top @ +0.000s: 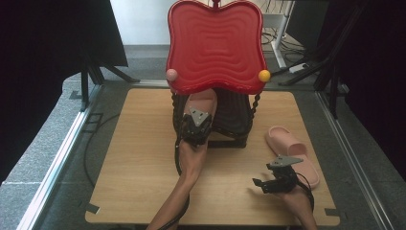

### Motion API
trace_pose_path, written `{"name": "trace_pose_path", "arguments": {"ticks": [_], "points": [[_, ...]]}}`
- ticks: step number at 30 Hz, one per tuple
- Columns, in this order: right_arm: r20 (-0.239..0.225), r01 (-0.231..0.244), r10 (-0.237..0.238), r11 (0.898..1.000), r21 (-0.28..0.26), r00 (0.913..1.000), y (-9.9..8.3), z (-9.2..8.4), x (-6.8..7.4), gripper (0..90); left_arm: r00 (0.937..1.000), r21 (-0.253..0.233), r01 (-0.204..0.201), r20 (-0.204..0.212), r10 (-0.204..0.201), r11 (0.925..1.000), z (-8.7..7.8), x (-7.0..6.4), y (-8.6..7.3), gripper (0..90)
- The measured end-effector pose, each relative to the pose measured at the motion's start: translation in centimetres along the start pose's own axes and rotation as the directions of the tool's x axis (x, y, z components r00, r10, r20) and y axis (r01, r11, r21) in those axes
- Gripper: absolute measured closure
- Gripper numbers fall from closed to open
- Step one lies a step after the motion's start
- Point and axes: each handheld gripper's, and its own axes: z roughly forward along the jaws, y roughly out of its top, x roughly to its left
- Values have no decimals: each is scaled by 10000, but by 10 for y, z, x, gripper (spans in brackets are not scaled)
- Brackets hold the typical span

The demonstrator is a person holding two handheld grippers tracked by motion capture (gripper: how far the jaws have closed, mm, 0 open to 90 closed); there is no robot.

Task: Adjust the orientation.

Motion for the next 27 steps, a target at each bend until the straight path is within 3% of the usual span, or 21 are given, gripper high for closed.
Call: {"name": "trace_pose_path", "arguments": {"ticks": [10,14,18,20,23,27], "points": [[34,16,-16,10000,-3,10000,0,-1,-1,149,9965,308,385,-756,-361,9988,22,3,12,794],[11,40,-40,10000,20,10000,-1,0,-1,149,9966,665,162,-812,-108,9977,28,5,12,760],[21,59,-59,10000,14,10000,0,0,0,149,9986,1112,-29,-529,89,9938,32,7,12,648],[26,87,-87,10000,4,10000,0,-1,0,149,9990,1112,-112,-418,159,9937,32,7,12,587],[26,80,-80,10000,8,10000,0,-1,-1,149,9998,1143,103,-156,-86,9934,29,5,12,456],[20,76,-76,10000,10,10000,0,-1,0,149,9994,1338,-307,193,284,9905,24,4,10,383]]}}
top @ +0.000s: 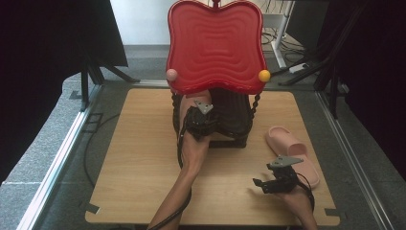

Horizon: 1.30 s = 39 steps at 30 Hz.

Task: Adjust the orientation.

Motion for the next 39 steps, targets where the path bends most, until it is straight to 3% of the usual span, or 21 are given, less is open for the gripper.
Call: {"name": "trace_pose_path", "arguments": {"ticks": [2,7,10,16,22,28,33,38,39], "points": [[3,-26,26,10000,-26,10000,0,0,0,149,9998,102,-119,135,118,9999,-3,1,-3,331],[18,-41,41,10000,-17,10000,0,0,0,150,9977,212,-191,661,177,9996,-18,6,-13,302],[6,-17,17,10000,-33,10000,0,0,0,151,9901,14,-409,1342,404,9992,-28,10,-17,305],[-5,-27,27,10000,11,10000,0,0,-1,153,9766,95,-846,1995,810,9964,-52,20,-27,443],[-12,-46,46,10000,27,10000,0,0,-1,158,9574,435,-1668,2461,1513,9850,-72,26,-41,678],[2,-7,7,10000,59,10000,0,1,1,167,9461,616,-1844,2815,1602,9809,-88,34,-58,883],[-16,-38,38,10000,18,10000,0,1,0,167,9341,846,-2049,3145,1690,9751,-98,34,-70,899],[-2,-37,37,10000,15,10000,0,1,0,167,9179,1027,-2491,3421,2009,9630,-105,29,-84,900],[-20,-41,41,10000,8,10000,0,1,0,167,9176,1063,-2515,3422,2021,9620,-105,28,-86,900]]}}
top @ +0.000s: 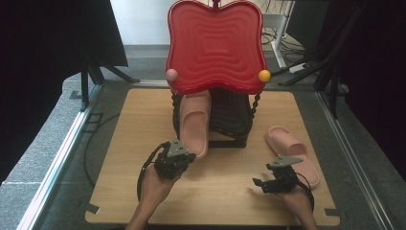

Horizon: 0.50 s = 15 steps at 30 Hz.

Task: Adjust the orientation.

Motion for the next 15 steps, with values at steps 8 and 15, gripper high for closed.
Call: {"name": "trace_pose_path", "arguments": {"ticks": [8,15], "points": [[-29,52,-52,10000,-3,10000,0,0,0,167,9999,241,102,-56,-100,9997,9,-2,-16,899],[3,28,-28,10000,-8,10000,0,1,1,167,9998,326,-10,-210,17,9995,27,0,-17,899]]}}
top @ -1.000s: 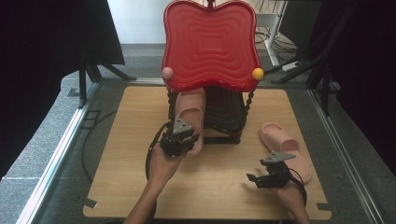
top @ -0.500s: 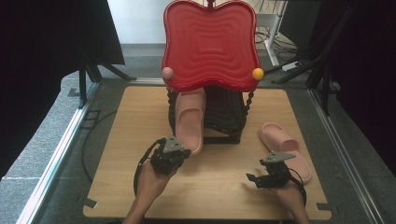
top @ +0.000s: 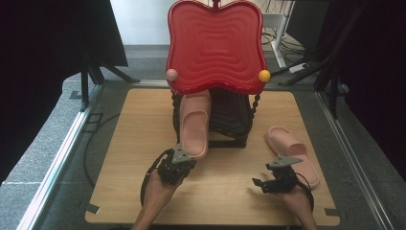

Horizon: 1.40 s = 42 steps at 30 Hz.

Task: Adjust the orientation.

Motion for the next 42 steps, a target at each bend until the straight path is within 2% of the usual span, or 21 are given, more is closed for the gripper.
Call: {"name": "trace_pose_path", "arguments": {"ticks": [3,5,10,16,24,27,31,34,36,38,42], "points": [[27,14,-14,10000,-13,10000,0,-1,-1,167,10000,-137,88,2,-88,9999,5,2,2,900],[18,1,-1,10000,-17,10000,0,-1,-1,167,9998,-111,-53,-204,51,9999,6,1,3,900],[-11,48,-48,10000,20,10000,0,-1,0,167,9992,-294,-91,-404,79,9995,10,5,9,900],[20,43,-43,10000,-3,10000,0,-1,0,167,9987,-599,-78,-509,48,9982,13,12,23,900],[53,20,-20,10000,-23,10000,0,-1,0,168,9983,-711,-13,-577,-28,9975,19,20,33,900],[63,16,-16,10000,-24,10000,0,-2,1,168,9983,-644,-2,-578,-35,9979,20,19,33,900],[48,12,-12,10000,-29,10000,0,-2,0,168,9989,-399,38,-476,-57,9992,22,14,26,900],[55,29,-29,10000,-1,10000,0,-1,0,168,9984,-215,26,-557,-38,9998,25,15,21,900],[60,49,-49,10000,-28,10000,1,-1,1,168,9972,-207,106,-735,-121,9997,25,18,20,900],[61,55,-55,10000,-33,10000,1,-1,1,169,9969,-338,252,-734,-276,9991,24,22,22,900],[71,31,-30,10000,-31,10000,0,-1,0,169,9960,-358,182,-869,-213,9992,25,27,28,900]]}}
